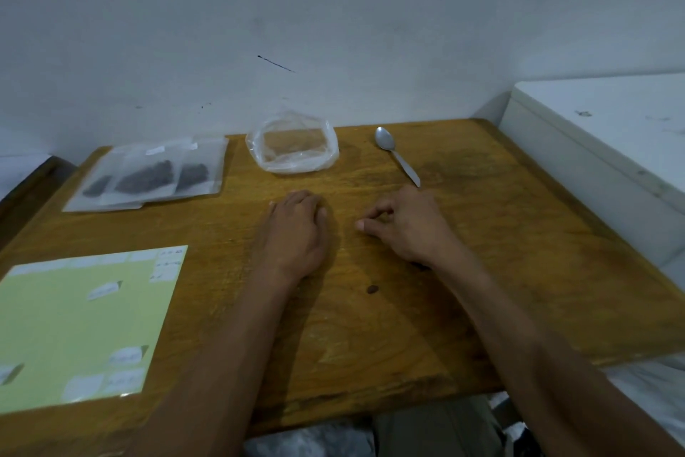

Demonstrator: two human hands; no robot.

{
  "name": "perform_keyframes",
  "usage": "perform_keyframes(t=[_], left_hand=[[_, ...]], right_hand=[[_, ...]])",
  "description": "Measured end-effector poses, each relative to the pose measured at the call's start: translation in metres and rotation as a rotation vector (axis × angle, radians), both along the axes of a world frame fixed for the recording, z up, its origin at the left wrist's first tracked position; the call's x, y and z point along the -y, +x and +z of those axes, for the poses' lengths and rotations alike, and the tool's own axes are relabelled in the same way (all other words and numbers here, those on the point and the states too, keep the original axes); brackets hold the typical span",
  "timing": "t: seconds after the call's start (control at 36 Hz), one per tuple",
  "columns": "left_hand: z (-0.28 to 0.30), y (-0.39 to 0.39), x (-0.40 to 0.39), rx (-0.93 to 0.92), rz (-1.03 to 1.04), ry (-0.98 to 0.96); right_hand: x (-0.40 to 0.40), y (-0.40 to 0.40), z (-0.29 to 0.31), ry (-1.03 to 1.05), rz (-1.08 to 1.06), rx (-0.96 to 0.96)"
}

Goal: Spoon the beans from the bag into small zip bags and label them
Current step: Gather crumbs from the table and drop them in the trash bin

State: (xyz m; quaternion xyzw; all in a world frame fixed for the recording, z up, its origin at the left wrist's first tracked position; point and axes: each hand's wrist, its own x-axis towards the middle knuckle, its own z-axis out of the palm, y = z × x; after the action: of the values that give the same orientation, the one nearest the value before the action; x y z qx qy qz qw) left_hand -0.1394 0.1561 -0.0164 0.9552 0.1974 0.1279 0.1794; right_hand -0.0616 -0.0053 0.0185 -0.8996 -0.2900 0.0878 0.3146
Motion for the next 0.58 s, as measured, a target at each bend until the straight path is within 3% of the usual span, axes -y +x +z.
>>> perform_keyframes(t=[0.25, 0.31, 0.39, 0.44, 0.5, 0.58], left_hand=[[0.000, -0.001, -0.001, 0.019, -0.016, -0.002], [-0.001, -0.001, -0.001, 0.026, -0.025, 0.001], [-0.001, -0.001, -0.001, 0.029, -0.031, 0.004], [-0.001, -0.001, 0.000, 0.026, -0.025, 0.003], [0.000, -0.001, 0.000, 0.026, -0.028, -0.002], [0.001, -0.001, 0.001, 0.025, -0.028, -0.008]], right_hand=[[0.003, 0.001, -0.001, 0.151, -0.063, -0.133], [0.006, 0.004, 0.001, 0.333, -0.143, -0.344], [0.013, 0.013, 0.005, 0.744, -0.232, -0.806], [0.017, 0.016, 0.005, 0.911, -0.287, -0.982], [0.019, 0.015, 0.005, 0.936, -0.325, -1.001], [0.020, 0.012, 0.005, 0.914, -0.352, -0.872]])
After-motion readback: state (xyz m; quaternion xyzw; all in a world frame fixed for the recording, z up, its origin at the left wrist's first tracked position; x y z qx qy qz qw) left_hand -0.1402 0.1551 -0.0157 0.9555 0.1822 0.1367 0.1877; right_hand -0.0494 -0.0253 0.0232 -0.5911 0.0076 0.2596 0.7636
